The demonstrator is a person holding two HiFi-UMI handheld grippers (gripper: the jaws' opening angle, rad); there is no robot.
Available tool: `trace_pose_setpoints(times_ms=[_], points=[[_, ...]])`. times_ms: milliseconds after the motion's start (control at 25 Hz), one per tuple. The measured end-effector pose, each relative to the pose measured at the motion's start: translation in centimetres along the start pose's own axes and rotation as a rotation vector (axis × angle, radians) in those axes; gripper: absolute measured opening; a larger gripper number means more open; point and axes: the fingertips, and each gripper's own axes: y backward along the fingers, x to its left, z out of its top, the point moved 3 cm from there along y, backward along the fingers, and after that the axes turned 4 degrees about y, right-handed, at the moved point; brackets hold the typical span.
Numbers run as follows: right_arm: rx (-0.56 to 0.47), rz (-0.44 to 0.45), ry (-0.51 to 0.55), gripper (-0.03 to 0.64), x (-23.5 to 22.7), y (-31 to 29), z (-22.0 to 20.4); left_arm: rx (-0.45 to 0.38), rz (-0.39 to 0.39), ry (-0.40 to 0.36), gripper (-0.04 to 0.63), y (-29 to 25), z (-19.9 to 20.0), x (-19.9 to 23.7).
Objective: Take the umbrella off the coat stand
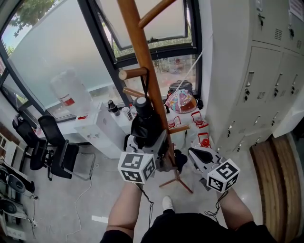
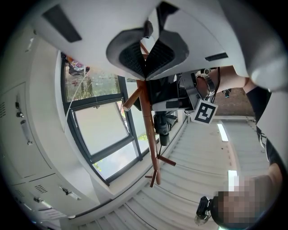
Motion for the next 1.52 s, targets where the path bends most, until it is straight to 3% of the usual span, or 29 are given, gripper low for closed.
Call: trace_pose_setpoints(times_ms=[400,1240,1520], points=[[-0.021,0.004,0.012,0.054,0.1,1.0,0.7,-0.056,0.029,0.004,0.299,1.5,2.3,-0.5],[-0.044,0.043,0.033,0.054,1.0,2.2,1.5,-0.255,0.088,-0.003,0.298,6.0,8.8,-1.5],[-0.044,0.059,0.041,0.054,1.2,2.9,1.6,-0.282,0.111,-0.009,0.298,7.4,9.5,-2.1]])
